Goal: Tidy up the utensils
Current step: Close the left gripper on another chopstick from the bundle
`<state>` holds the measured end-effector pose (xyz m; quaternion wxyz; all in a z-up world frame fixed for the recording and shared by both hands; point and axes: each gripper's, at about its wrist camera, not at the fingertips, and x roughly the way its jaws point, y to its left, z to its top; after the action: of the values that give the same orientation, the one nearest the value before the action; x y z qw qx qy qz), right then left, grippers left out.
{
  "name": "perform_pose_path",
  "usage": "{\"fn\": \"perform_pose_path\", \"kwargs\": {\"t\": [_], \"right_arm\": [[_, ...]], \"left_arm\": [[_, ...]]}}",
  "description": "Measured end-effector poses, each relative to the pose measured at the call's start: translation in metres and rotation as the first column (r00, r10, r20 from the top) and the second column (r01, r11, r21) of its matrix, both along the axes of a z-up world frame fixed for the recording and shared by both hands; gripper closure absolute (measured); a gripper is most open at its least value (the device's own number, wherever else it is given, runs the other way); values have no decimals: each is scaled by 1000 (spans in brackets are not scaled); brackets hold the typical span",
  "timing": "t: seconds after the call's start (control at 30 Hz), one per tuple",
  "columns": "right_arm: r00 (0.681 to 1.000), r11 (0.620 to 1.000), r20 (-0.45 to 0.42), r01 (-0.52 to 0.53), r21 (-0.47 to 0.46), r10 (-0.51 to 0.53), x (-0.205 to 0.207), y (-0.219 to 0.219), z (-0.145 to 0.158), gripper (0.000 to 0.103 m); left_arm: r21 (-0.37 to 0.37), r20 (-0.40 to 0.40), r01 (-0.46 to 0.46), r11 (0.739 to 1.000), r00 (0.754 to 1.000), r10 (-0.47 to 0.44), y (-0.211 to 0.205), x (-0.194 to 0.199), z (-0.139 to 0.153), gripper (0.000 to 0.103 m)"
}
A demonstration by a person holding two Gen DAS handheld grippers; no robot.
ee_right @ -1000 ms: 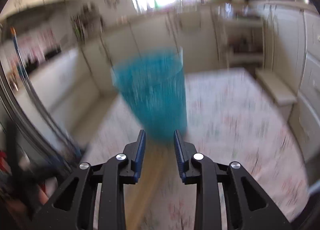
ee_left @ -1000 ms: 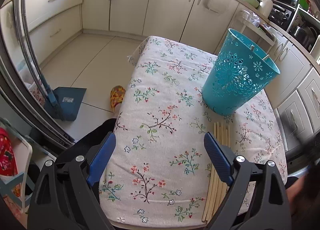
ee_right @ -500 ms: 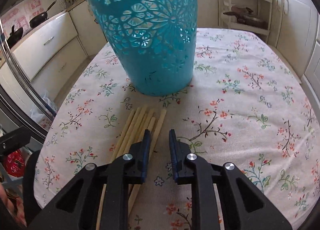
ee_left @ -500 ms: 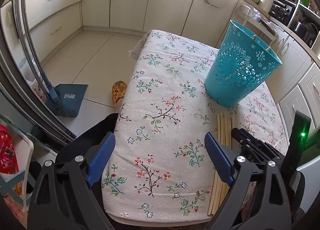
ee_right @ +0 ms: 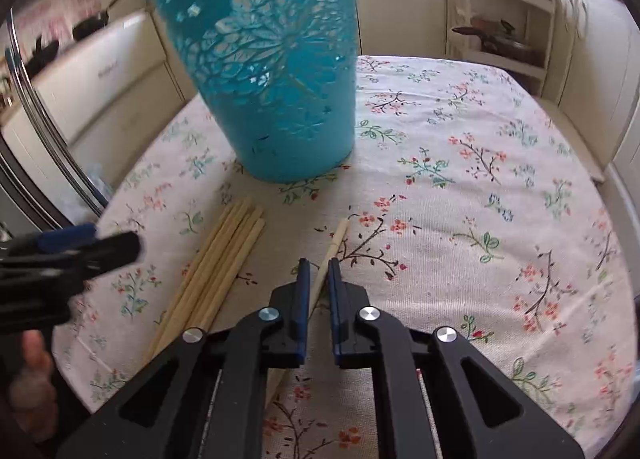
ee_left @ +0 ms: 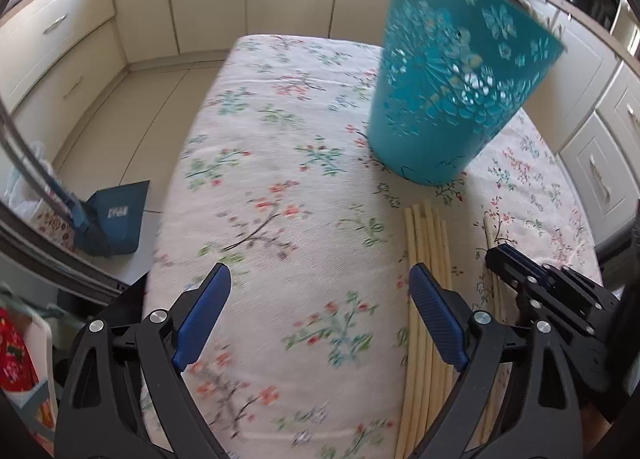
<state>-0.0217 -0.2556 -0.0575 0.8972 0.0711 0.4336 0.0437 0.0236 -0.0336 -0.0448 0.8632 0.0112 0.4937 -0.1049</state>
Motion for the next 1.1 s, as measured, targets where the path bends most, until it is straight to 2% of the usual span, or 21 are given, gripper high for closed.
{"fn": "perform_pose_path", "kwargs": {"t": [0.3, 0.57, 0.73, 0.83, 0.93, 1.0, 1.07, 1.1], "right_arm": [[1000, 997, 2, 6, 74, -6, 2, -8, 1, 93], [1000, 996, 1, 8, 94, -8, 2, -10, 1, 94], [1000, 995, -1, 8, 95, -8, 2, -11, 1, 93], [1000, 998, -7, 11, 66, -11, 6, -8, 2, 93], [1000, 1000, -9, 10, 25, -10, 9, -1, 2, 93], [1000, 1000, -10, 8, 28, -8, 11, 1, 1, 93], [1000, 999, -9, 10, 47, -10, 12, -2, 1, 93], [1000, 998, -9, 11, 60, -11, 11, -4, 1, 93]], "left_arm": [[65, -30, 31, 997, 999, -29, -26, 14, -21, 16], [119, -14, 35, 992, 999, -34, -36, 15, -25, 16], [126, -7, 36, 991, 999, -35, -37, 20, -25, 17], [118, 4, 45, 992, 999, -46, -37, 23, -24, 27], [112, 16, 68, 991, 997, -70, -39, 23, -21, 49], [105, 18, 91, 990, 995, -94, -41, 24, -18, 76], [93, 11, 119, 988, 993, -121, -44, 26, -18, 92], [85, 2, 130, 988, 991, -131, -44, 27, -17, 95]]}}
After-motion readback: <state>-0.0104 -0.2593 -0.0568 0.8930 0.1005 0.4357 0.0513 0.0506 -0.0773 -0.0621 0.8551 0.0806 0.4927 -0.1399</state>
